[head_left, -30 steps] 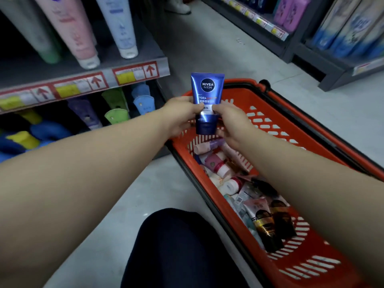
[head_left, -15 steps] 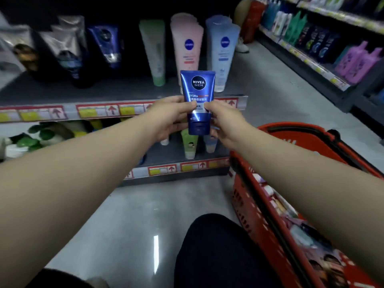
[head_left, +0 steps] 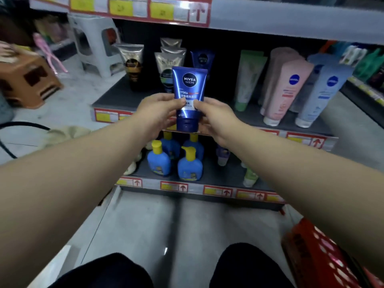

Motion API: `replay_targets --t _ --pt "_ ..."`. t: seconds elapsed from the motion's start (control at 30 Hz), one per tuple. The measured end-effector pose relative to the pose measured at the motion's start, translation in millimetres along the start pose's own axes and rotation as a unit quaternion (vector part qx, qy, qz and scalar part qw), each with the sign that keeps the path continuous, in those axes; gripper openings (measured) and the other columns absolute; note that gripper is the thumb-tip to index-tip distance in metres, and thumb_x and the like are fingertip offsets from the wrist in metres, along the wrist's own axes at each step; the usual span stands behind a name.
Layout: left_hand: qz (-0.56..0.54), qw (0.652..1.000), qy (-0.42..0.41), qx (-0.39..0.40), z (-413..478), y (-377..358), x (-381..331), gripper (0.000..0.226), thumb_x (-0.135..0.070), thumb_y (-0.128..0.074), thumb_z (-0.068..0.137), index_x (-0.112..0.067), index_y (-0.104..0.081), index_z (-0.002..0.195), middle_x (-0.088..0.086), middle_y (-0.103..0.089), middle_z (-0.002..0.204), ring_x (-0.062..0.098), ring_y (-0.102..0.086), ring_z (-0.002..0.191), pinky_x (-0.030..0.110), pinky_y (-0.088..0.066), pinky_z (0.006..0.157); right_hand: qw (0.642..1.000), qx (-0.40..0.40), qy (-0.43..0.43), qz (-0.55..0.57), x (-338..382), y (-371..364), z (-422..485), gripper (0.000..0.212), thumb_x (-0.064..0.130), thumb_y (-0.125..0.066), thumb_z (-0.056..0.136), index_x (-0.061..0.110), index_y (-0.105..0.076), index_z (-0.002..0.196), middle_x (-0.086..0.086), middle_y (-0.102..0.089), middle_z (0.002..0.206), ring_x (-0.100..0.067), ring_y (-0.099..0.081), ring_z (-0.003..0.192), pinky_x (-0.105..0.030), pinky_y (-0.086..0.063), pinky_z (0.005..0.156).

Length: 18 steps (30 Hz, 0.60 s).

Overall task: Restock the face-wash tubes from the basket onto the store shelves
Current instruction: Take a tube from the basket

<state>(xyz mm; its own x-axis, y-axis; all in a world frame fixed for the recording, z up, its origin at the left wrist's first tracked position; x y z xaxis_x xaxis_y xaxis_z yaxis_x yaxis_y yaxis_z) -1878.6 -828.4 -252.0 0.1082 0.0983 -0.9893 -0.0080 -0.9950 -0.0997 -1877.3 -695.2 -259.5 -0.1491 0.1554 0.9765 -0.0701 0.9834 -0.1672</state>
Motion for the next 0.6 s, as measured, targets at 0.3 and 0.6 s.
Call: replay_targets --t 0.3,0.6 --pt "0.031 0.997 -0.047 -0.048 39 33 -18 0.023 -0.005 -0.066 0.086 -0.009 -0.064 0.108 0.005 -0.069 0.097 0.017 -0.068 0.083 0.023 -0.058 0.069 0.993 -0.064 0.053 -0.084 9 -31 50 0.026 0.007 -0.051 0.095 0.013 -0.06 0.119 -0.005 -0.067 0.109 -0.015 -0.065 0.086 -0.021 -0.055 0.066" --pt "0.091 0.991 -0.1 -0.013 87 -20 -10 0.06 0.014 -0.049 0.083 -0.004 -0.042 0.14 0.012 -0.055 0.133 0.02 -0.054 0.121 0.026 -0.043 0.101 0.967 -0.21 0.104 -0.105 19 20 87 0.042 0.004 -0.055 0.093 0.008 -0.049 0.135 -0.012 -0.059 0.129 -0.024 -0.058 0.114 -0.037 -0.047 0.1"
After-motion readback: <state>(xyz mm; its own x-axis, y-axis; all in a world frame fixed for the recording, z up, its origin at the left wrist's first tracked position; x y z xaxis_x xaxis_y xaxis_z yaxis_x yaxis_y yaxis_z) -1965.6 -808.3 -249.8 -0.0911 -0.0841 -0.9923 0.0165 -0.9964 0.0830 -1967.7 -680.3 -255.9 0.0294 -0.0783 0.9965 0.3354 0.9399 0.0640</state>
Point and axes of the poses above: each hand's wrist, its own z-axis towards the middle knuckle, its own y-axis out of the back of the hand, x = y × z, the point moved 6 cm from there along z, towards the middle knuckle
